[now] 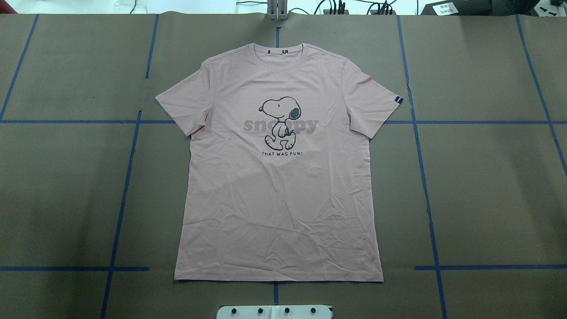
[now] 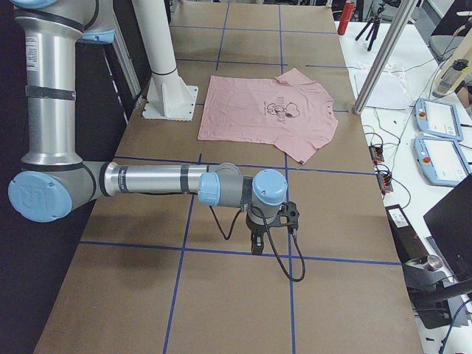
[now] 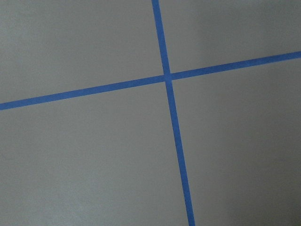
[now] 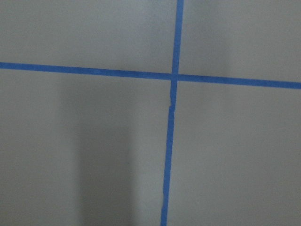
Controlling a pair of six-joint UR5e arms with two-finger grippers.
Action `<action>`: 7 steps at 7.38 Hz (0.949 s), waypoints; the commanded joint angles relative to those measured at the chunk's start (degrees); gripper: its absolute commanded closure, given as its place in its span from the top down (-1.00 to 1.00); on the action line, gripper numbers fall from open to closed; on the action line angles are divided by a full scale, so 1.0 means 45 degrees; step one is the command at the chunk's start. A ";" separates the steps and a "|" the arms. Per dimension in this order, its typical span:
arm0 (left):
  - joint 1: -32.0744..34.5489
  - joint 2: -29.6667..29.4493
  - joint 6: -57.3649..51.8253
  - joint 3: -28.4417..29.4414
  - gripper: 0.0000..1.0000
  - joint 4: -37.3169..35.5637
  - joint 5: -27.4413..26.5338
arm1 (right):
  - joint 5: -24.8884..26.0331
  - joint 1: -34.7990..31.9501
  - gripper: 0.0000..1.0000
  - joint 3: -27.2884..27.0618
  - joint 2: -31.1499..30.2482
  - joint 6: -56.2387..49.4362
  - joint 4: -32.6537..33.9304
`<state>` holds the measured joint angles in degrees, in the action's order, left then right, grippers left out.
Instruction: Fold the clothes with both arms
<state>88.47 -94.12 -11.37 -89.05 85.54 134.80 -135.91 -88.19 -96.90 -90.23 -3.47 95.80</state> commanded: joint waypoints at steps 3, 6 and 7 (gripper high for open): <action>-0.0166 -0.2267 -0.0032 -0.0055 1.00 0.1116 0.0700 | -0.0091 0.2307 1.00 0.0591 0.3501 0.1969 -0.0175; -0.0710 -0.2324 0.0707 0.0080 1.00 0.3563 0.1275 | 0.0295 0.4550 1.00 0.2971 0.4815 0.7525 -0.5542; -0.1004 -0.2636 0.1058 0.0333 1.00 0.4148 0.1158 | 0.1053 0.5256 1.00 0.3577 0.4913 0.9250 -0.7268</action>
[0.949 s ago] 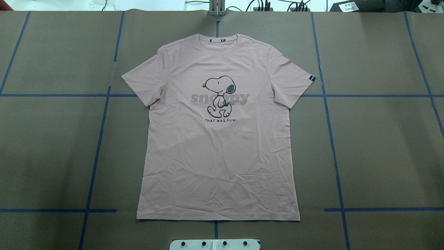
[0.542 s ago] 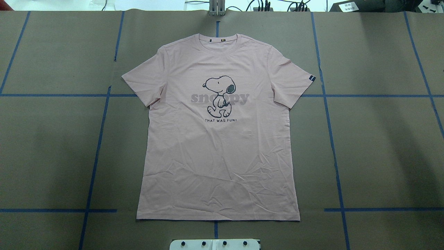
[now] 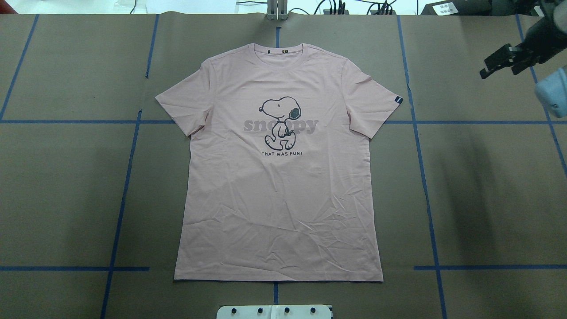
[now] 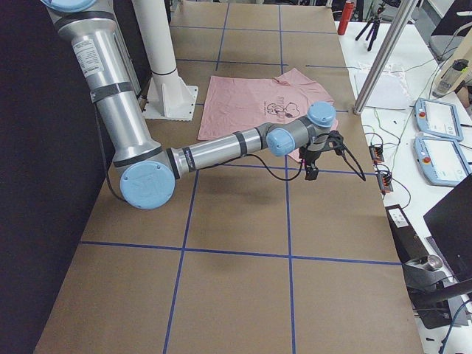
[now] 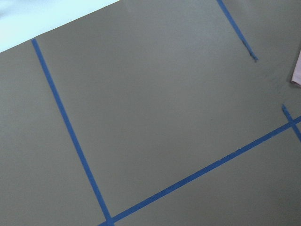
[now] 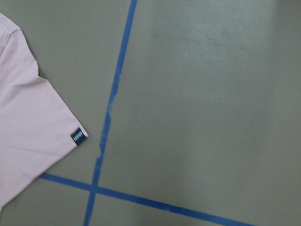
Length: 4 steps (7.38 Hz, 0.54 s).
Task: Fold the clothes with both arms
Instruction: 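Move the right gripper over the shirt sleeve farthest from the left arm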
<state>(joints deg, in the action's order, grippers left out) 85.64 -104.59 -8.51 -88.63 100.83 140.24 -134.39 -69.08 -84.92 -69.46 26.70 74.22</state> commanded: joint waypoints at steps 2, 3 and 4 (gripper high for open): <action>-0.1196 -0.0333 0.1163 0.1271 1.00 0.2018 -0.0438 | 0.1519 0.2045 1.00 0.3062 0.2477 0.3110 -0.2940; -0.1393 -0.0352 0.2851 0.1354 1.00 0.2858 -0.0519 | 0.2413 0.2321 0.98 0.3612 0.2853 0.3130 -0.2959; -0.1453 -0.0314 0.3660 0.1335 1.00 0.3311 -0.0520 | 0.2461 0.2555 0.97 0.4043 0.3011 0.3130 -0.2940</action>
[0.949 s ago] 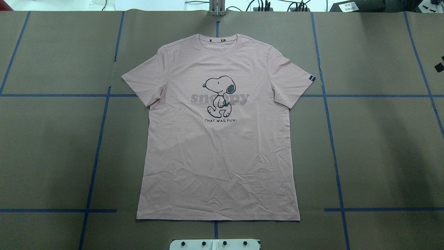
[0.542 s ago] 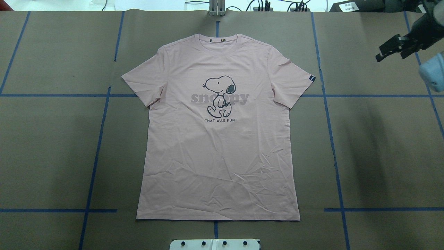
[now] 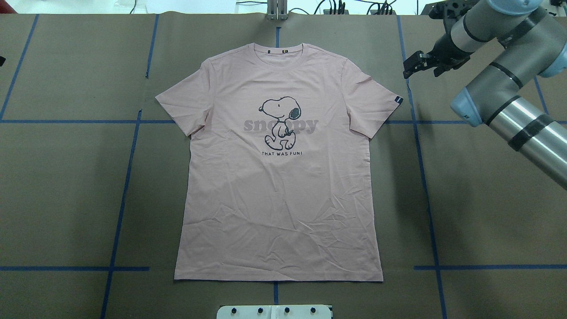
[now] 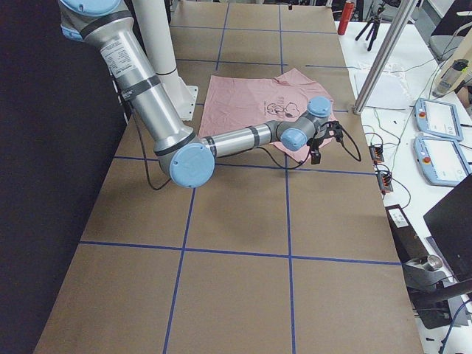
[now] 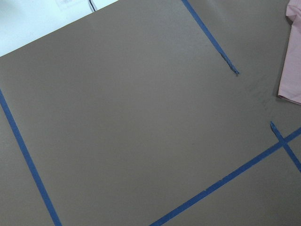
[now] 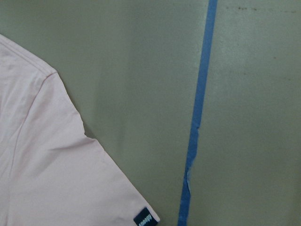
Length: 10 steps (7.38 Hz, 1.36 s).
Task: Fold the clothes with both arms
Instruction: 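Move the right gripper over the shirt sleeve farthest from the left arm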
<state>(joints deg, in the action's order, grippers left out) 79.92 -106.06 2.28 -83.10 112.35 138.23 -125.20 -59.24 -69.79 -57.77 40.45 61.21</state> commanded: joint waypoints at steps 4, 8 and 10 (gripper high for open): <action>-0.0416 -0.0025 0.1778 0.0185 1.00 0.0816 -0.0055 | 0.1085 0.1308 0.90 0.1173 0.0474 0.0055 -0.0047; -0.0396 -0.0005 0.1778 0.0165 1.00 0.0816 0.0023 | 0.1085 0.1368 0.77 0.1193 0.0475 0.0035 -0.0008; -0.0396 -0.0005 0.1778 0.0165 1.00 0.0816 0.0023 | 0.1085 0.1368 0.32 0.1251 0.0474 -0.0004 -0.0008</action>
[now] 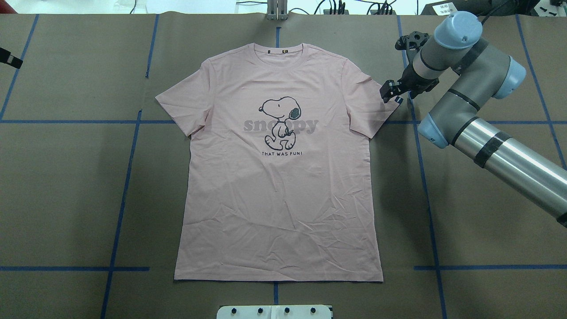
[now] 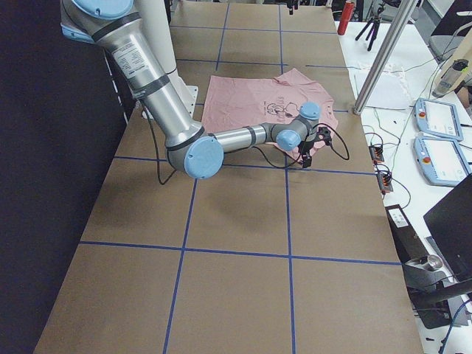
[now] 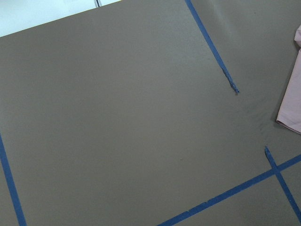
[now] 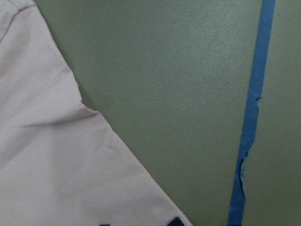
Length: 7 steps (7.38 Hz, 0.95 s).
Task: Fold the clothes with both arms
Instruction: 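Move the right gripper over the shirt sleeve farthest from the left arm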
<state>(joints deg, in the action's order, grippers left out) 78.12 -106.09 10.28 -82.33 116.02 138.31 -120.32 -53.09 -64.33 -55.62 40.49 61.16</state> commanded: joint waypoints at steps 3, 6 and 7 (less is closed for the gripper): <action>-0.0017 -0.0018 0.0001 0.0015 1.00 -0.0019 0.0006 | 0.0000 0.0002 -0.72 0.0058 -0.0003 -0.0092 0.0022; 0.0002 0.0002 0.0001 -0.0005 1.00 -0.0039 0.0025 | -0.0077 -0.0056 -1.00 -0.0038 0.0639 -0.0112 0.0042; 0.0002 0.0002 0.0001 -0.0005 1.00 -0.0039 0.0025 | -0.0136 -0.0057 -1.00 -0.0291 0.0699 -0.0093 0.0042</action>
<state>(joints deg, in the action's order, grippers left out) 78.12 -106.13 10.29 -82.34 115.87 138.42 -120.65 -53.28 -64.61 -53.23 39.99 61.36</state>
